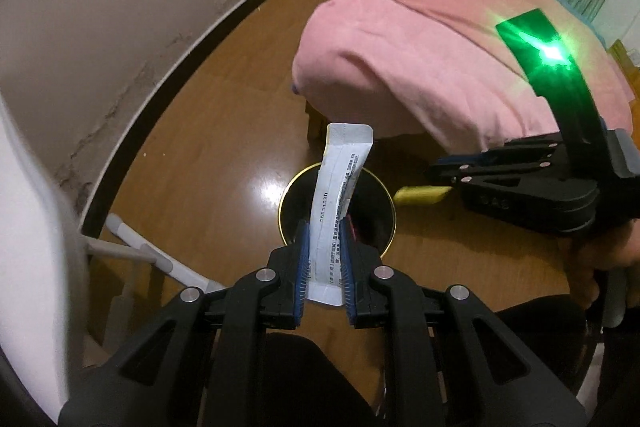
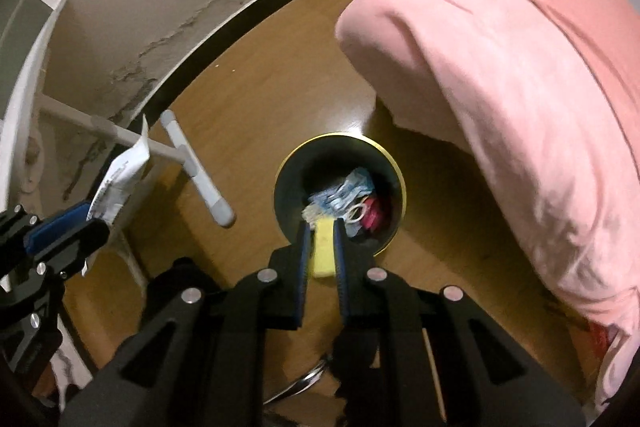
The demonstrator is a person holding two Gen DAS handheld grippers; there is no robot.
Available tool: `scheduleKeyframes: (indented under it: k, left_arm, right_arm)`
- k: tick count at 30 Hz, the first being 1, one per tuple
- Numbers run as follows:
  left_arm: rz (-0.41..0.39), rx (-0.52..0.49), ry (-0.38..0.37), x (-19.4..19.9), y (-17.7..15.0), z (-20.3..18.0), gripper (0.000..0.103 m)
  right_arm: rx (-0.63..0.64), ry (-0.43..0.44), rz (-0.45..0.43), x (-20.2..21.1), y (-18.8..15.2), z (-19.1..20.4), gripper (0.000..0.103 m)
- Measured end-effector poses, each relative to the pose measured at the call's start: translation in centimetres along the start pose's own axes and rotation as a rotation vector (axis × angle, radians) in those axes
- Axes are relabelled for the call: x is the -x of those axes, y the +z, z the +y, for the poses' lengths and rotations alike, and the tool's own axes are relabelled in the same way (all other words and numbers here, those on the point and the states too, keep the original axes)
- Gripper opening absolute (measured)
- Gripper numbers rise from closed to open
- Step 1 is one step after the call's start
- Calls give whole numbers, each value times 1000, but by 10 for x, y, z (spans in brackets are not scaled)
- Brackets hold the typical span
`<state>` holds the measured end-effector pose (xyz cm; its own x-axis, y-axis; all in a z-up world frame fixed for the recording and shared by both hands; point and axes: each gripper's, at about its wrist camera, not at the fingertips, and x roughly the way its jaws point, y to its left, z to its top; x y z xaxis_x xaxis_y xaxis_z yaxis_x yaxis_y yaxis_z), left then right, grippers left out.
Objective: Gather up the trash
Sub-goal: 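Carry the paper strip and yellow stick over the black bin and open both tools, then grasp the clear plastic bag with the left tool while the right tool grasps the colourful paper roll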
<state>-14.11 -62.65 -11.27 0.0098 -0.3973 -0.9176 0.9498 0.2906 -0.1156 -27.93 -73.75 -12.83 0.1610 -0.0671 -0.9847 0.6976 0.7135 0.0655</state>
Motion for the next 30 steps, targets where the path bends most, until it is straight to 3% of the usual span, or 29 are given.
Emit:
scheduleKeyframes:
  k: [1, 2, 3, 4, 20, 22, 23, 24, 30]
  left_arm:
    - [7, -2, 0, -3, -1, 0, 14]
    - [17, -6, 2, -9, 1, -2, 14]
    - [22, -9, 1, -8, -3, 0, 14]
    - [27, -10, 1, -11, -3, 0, 14]
    - [75, -38, -59, -67, 7, -18, 15]
    - [83, -34, -58, -72, 9, -20, 30]
    - [83, -30, -65, -73, 10, -20, 49]
    - [77, -22, -67, -73, 11, -19, 56]
    - [67, -18, -58, -73, 15, -20, 57]
  right_arm:
    - [-1, -8, 2, 0, 3, 2, 35]
    - [-6, -5, 3, -4, 3, -1, 76]
    - [-22, 4, -27, -3, 3, -6, 85]
    - [-28, 7, -49, -3, 3, -9, 88]
    - [-159, 59, -54, -24, -3, -55, 88]
    - [-171, 58, -59, -22, -3, -62, 88]
    - [-179, 56, -65, -20, -3, -66, 88]
    - [-186, 56, -69, -19, -3, -68, 88]
    - [-196, 52, -82, -11, -2, -76, 88]
